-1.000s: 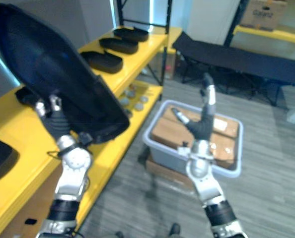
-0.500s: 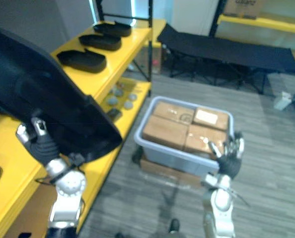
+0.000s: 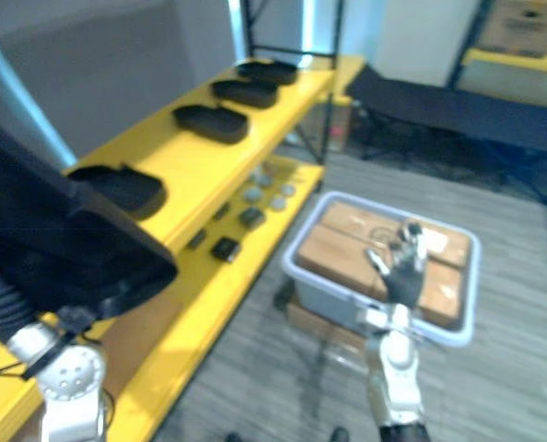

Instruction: Walk over and take plastic housings, then place them on the shelf

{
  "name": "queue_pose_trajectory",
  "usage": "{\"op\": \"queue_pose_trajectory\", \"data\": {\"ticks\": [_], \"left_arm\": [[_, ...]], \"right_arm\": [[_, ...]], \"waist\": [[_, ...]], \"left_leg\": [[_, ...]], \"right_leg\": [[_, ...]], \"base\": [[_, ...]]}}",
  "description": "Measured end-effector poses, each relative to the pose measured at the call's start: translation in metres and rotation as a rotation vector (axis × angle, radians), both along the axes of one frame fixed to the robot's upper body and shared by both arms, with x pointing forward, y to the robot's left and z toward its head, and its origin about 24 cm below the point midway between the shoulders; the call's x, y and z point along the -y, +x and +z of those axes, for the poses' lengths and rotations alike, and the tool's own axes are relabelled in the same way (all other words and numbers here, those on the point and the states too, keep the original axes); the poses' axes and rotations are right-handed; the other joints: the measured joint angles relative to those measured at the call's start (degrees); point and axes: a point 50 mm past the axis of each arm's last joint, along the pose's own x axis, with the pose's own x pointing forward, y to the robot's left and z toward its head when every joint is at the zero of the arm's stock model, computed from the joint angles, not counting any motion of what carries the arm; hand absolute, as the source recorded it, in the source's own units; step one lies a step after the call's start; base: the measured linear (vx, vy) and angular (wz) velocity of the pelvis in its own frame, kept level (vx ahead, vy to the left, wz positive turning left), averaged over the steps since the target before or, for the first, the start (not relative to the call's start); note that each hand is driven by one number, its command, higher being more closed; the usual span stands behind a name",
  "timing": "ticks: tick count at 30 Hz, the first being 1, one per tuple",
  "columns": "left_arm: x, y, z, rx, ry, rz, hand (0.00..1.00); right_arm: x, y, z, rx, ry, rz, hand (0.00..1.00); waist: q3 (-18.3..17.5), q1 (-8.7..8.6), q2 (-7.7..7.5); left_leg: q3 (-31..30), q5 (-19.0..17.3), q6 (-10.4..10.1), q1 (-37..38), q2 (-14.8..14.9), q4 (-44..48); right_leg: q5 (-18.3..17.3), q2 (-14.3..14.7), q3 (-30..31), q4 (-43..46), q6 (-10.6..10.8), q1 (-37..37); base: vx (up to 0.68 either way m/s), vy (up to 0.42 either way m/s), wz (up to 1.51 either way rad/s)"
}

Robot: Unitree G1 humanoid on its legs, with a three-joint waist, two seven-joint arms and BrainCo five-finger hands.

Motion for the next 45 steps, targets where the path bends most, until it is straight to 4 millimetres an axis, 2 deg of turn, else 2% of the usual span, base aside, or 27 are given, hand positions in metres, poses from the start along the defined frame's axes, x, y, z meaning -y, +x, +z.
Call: {"op": "queue_pose_trajectory", "data": {"ticks": [1, 3, 6, 10, 14, 16, 17, 18, 19, 21, 25, 27, 29, 31, 33, 34, 36, 39, 42, 45], "left_arm": [[-0.003, -0.005, -0.001, -0.016, 0.005, 0.017, 1.00], [-0.014, -0.022, -0.004, -0.057, -0.003, 0.055, 1.00], [-0.018, -0.038, -0.012, -0.059, -0.090, 0.020, 1.00], [-0.018, -0.042, -0.016, -0.039, -0.161, -0.047, 1.00], [-0.014, -0.041, -0.019, -0.026, -0.189, -0.091, 1.00], [-0.011, -0.034, -0.018, -0.028, -0.178, -0.159, 1.00], [-0.009, -0.031, -0.017, -0.020, -0.182, -0.195, 1.00], [-0.006, -0.025, -0.016, 0.009, -0.202, -0.262, 1.00], [-0.004, -0.024, -0.017, 0.025, -0.221, -0.297, 1.00], [-0.002, -0.022, -0.019, 0.033, -0.243, -0.318, 1.00], [0.003, -0.019, -0.019, 0.035, -0.248, -0.323, 1.00], [0.004, -0.016, -0.018, 0.045, -0.252, -0.335, 1.00], [0.004, -0.015, -0.018, 0.044, -0.246, -0.347, 1.00], [0.006, -0.011, -0.015, 0.047, -0.229, -0.388, 1.00], [0.013, 0.001, -0.008, 0.038, -0.177, -0.488, 1.00], [0.018, 0.007, -0.003, 0.035, -0.143, -0.543, 1.00], [0.026, 0.018, 0.007, 0.035, -0.061, -0.629, 1.00], [0.038, 0.027, 0.014, 0.029, 0.027, -0.671, 1.00], [0.048, 0.031, 0.016, 0.015, 0.074, -0.691, 1.00], [0.050, 0.032, 0.016, 0.018, 0.085, -0.696, 1.00]], "right_arm": [[-0.004, 0.003, 0.000, -0.004, -0.016, 0.016, 0.00], [-0.020, 0.016, 0.003, -0.018, -0.123, 0.051, 0.00], [-0.038, 0.023, 0.005, -0.032, -0.202, 0.108, 0.00], [-0.046, 0.024, 0.002, -0.062, -0.210, 0.140, 0.00], [-0.042, 0.018, -0.009, -0.106, -0.217, 0.158, 0.00], [-0.031, 0.009, -0.018, -0.139, -0.213, 0.116, 0.00], [-0.025, 0.006, -0.021, -0.150, -0.217, 0.090, 0.00], [-0.014, 0.002, -0.025, -0.170, -0.241, 0.041, 0.00], [-0.010, 0.001, -0.026, -0.175, -0.255, 0.018, 0.00], [-0.011, 0.001, -0.026, -0.169, -0.269, 0.020, 0.00], [-0.012, 0.000, -0.024, -0.143, -0.271, 0.053, 0.00], [-0.013, -0.001, -0.024, -0.133, -0.270, 0.063, 0.00], [-0.011, -0.004, -0.025, -0.129, -0.276, 0.072, 0.00], [-0.010, -0.010, -0.022, -0.114, -0.272, 0.067, 0.00], [-0.007, -0.017, -0.021, -0.109, -0.264, 0.056, 0.00], [-0.005, -0.019, -0.021, -0.110, -0.264, 0.049, 0.00], [0.000, -0.019, -0.020, -0.097, -0.278, 0.046, 0.00], [0.004, -0.013, -0.009, -0.038, -0.323, 0.058, 0.00], [0.004, -0.007, 0.003, 0.023, -0.359, 0.051, 0.00], [0.003, -0.009, 0.004, 0.040, -0.376, 0.057, 0.00]], "waist": [[-0.29, 0.71, -0.10], [-0.35, 3.99, -0.14], [-0.77, 6.27, -0.86], [-0.89, 6.64, -1.67], [-0.64, 5.71, -1.34], [-0.45, 3.08, -1.89], [-0.28, 2.78, -1.83], [0.28, 3.07, -1.45], [1.45, 3.82, -1.35], [2.91, 3.84, -0.88], [4.51, 3.11, -0.41], [4.99, 2.49, -0.31], [5.06, 1.41, -0.21], [5.13, 0.83, -0.04], [5.02, -0.78, -0.19], [4.87, -1.33, -0.44], [4.76, -1.28, -0.62], [5.03, -1.31, -0.22], [5.44, -1.57, 0.01], [5.54, -2.20, 0.13]], "left_leg": [[-0.61, 0.14, 0.07, -0.44, -0.18, 0.02], [-3.36, 0.46, 0.38, -0.92, -1.07, 0.01], [-5.30, 0.59, 0.61, -1.24, -2.18, 0.05], [-5.60, 0.26, 1.04, -1.28, -3.01, 0.68], [-5.38, -1.21, 1.80, -1.90, -3.48, 2.33], [-1.23, -0.89, 2.59, -5.07, -2.15, 4.64], [0.45, -0.34, 2.69, -6.17, -1.52, 5.46], [1.56, 0.60, 1.47, -7.35, -1.07, 6.25], [1.06, 1.24, 1.59, -7.20, -1.48, 6.16], [0.34, 1.61, 1.70, -7.28, -1.80, 6.45], [3.04, 1.00, 2.26, -6.32, -1.97, 7.08], [3.55, 0.23, 2.35, -6.41, -1.88, 7.17], [3.69, 0.46, 2.67, -6.80, -1.85, 7.17], [2.58, 0.61, 2.83, -7.73, -2.19, 7.39], [-1.15, 1.63, 3.26, -9.13, -3.58, 7.13], [-2.57, 2.37, 3.18, -9.31, -4.26, 6.20], [-3.64, 4.89, 2.57, -9.36, -4.90, 3.49], [-3.73, 6.19, 2.55, -10.37, -4.73, 2.29], [-3.01, 6.40, 2.61, -10.30, -4.71, 1.93], [-2.76, 6.41, 2.59, -9.75, -4.59, 1.92]], "right_leg": [[-0.01, -0.11, -0.55, 0.00, 0.01, 0.01], [-0.08, -0.65, -3.07, 0.00, 0.11, 1.34], [-0.45, -1.68, -4.19, 0.00, 0.62, 2.30], [-1.23, -2.39, -4.54, 0.02, 0.94, 2.88], [-2.93, -2.86, -5.69, 1.40, 1.31, 3.79], [-3.76, -3.13, -11.10, 2.16, 2.12, 5.34], [-3.78, -3.15, -12.80, 2.45, 2.14, 5.73], [-3.71, -3.28, -14.48, 3.29, 2.26, 5.93], [-3.70, -3.65, -14.26, 3.75, 2.27, 5.86], [-3.82, -4.26, -13.11, 4.37, 2.08, 5.99], [-5.11, -5.05, -10.25, 5.41, 1.22, 6.04], [-6.43, -5.04, -9.12, 5.44, 2.73, 6.01], [-6.94, -5.03, -8.70, 5.89, 3.13, 5.83], [-8.72, -4.53, -4.88, 7.64, 3.84, 4.62], [-12.91, -2.81, 2.59, 10.51, 2.95, 2.90], [-14.11, -2.55, 4.12, 11.63, 2.41, 2.41], [-14.26, -3.19, 3.70, 13.10, 2.52, 1.28], [-14.77, -3.69, 4.98, 14.95, 1.71, -1.41], [-15.32, -4.07, 5.50, 15.74, 0.88, -2.29], [-15.75, -4.01, 6.16, 16.06, 0.80, -2.12]], "base": [[0.03, 0.002, 0.71], [0.03, 0.036, 0.64], [0.01, 0.054, 0.42], [-0.01, 0.051, 0.07], [-0.03, 0.029, 0.11], [-0.01, -0.002, 1.14], [-0.01, 0.018, 1.36], [0.00, 0.081, 0.83], [0.01, 0.131, 0.61], [0.00, 0.131, 0.24], [-0.05, 0.093, -0.14], [-0.08, 0.028, -0.14], [-0.05, 0.022, 0.20], [-0.02, 0.024, 0.47], [0.00, -0.025, 0.89], [0.04, -0.044, 0.79], [0.07, -0.024, 0.51], [0.03, 0.001, 0.13], [-0.02, 0.003, -0.11], [-0.05, -0.008, -0.07]]}}
